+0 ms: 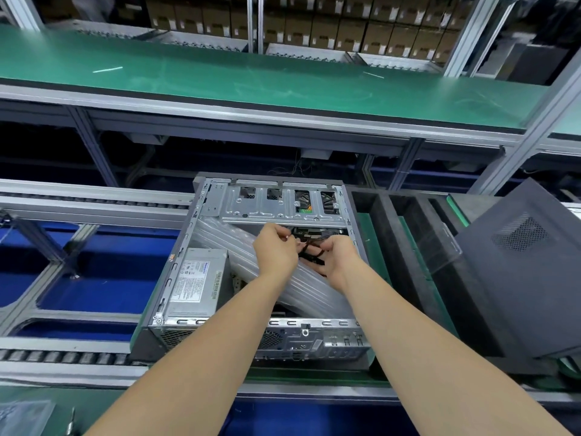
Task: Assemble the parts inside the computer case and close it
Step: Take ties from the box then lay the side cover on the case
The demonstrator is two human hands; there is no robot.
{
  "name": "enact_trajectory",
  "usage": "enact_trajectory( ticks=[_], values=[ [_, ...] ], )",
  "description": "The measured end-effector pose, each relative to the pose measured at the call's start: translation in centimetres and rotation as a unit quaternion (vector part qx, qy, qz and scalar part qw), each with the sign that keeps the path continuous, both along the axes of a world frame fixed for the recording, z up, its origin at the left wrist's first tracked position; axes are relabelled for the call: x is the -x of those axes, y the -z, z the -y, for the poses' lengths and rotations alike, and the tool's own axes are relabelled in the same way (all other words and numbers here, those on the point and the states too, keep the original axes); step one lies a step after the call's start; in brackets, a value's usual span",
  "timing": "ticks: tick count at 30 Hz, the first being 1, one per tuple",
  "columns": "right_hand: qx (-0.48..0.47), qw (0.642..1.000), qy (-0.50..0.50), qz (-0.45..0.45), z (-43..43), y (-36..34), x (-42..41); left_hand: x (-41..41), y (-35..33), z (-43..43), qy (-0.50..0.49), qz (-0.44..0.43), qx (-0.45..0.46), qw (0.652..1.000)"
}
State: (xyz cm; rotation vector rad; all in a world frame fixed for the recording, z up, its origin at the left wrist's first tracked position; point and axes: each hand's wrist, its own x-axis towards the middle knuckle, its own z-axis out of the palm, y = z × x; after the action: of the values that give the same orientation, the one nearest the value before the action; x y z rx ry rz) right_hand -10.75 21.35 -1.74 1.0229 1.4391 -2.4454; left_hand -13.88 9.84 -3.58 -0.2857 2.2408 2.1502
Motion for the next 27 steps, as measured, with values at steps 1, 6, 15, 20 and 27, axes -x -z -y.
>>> enact_trajectory(
  ticks=[1,6,15,20,27],
  values=[
    [0.005,1.0,0.005,0.004,0.1,-0.1,-0.2,0.1,0.0,-0.1,0.009,-0.001,0.007,1.0],
    [-0.02,1.0,0.01,0.022,0.2,-0.1,-0.6,0.1,0.0,0.2,0.045,-0.008,0.015,0.999],
    [-0.124,0.991,0.036,0.031,1.4,-1.2,-1.7,-0.8,-0.5,0.1,0.038,-0.086,0.098,0.991],
    [-0.228,0.972,-0.058,-0.017,1.3,-2.3,-4.0,-1.2,-1.4,-0.3,0.061,-0.16,0.142,0.975],
    [-0.393,0.916,-0.05,-0.06,2.6,-1.9,-5.8,-1.3,-1.8,-0.4,0.119,-0.187,0.099,0.97]
  ],
)
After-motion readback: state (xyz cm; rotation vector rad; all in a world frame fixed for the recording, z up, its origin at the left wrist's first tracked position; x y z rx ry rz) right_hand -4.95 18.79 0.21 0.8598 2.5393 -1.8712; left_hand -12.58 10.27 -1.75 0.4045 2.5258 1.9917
